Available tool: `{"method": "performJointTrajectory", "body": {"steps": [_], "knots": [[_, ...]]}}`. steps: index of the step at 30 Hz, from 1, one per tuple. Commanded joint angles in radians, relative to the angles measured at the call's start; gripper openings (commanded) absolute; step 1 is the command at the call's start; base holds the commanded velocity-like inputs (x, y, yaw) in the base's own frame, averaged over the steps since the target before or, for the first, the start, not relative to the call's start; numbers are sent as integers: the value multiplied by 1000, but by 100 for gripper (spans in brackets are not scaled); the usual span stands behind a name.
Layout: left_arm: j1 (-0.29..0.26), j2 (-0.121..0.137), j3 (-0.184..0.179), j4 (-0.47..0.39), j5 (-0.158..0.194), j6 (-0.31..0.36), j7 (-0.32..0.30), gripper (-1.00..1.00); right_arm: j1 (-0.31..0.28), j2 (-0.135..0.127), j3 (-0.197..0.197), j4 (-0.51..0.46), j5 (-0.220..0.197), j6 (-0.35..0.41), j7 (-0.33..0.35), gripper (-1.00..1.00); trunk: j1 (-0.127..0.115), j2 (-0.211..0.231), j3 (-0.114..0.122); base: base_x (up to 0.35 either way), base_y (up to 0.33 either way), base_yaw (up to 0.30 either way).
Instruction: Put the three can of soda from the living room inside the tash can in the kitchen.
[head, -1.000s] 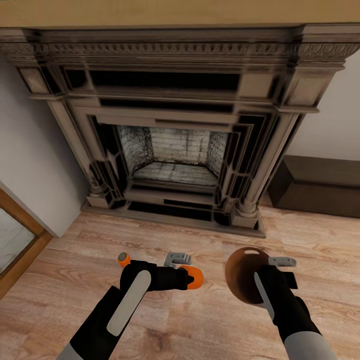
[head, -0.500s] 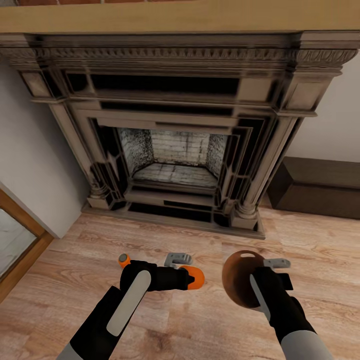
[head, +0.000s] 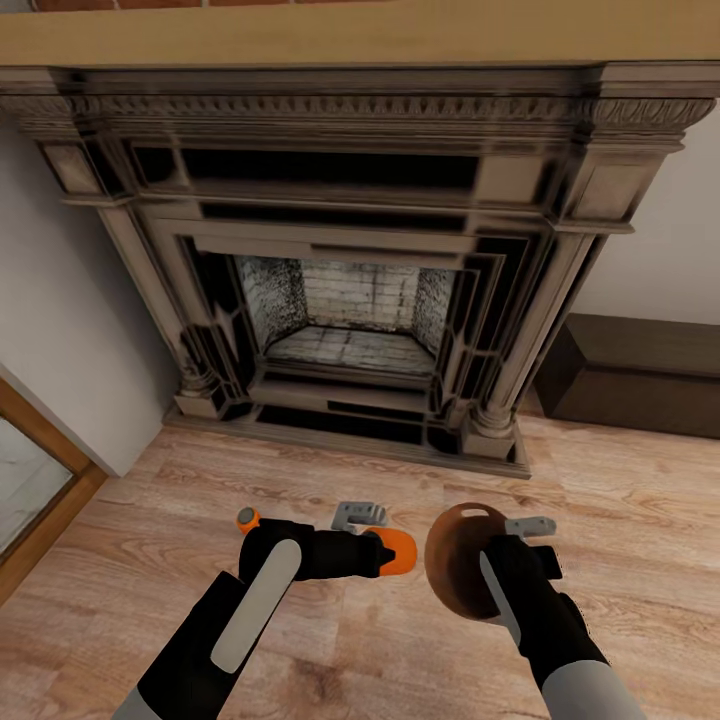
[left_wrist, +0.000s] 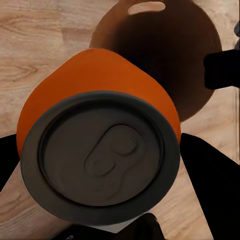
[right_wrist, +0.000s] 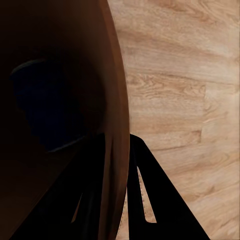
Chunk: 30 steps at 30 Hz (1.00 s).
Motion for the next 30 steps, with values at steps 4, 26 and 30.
{"method": "performJointTrajectory", "body": {"steps": [4,26,30], "knots": [[0,0,0,0,-3,0,-41,-100,0,21,13,0,10,2,4,-100,0,0,0,0,0,0],[-1,-8,-3,87,-12,-47,-59,-100,0,74,90,-2,7,3,-21,-100,0,0,0,0,0,0],[-2,-14,-3,112,-13,-75,-60,-100,1,78,91,-3,8,3,-21,-100,0,0,0,0,0,0]]}}
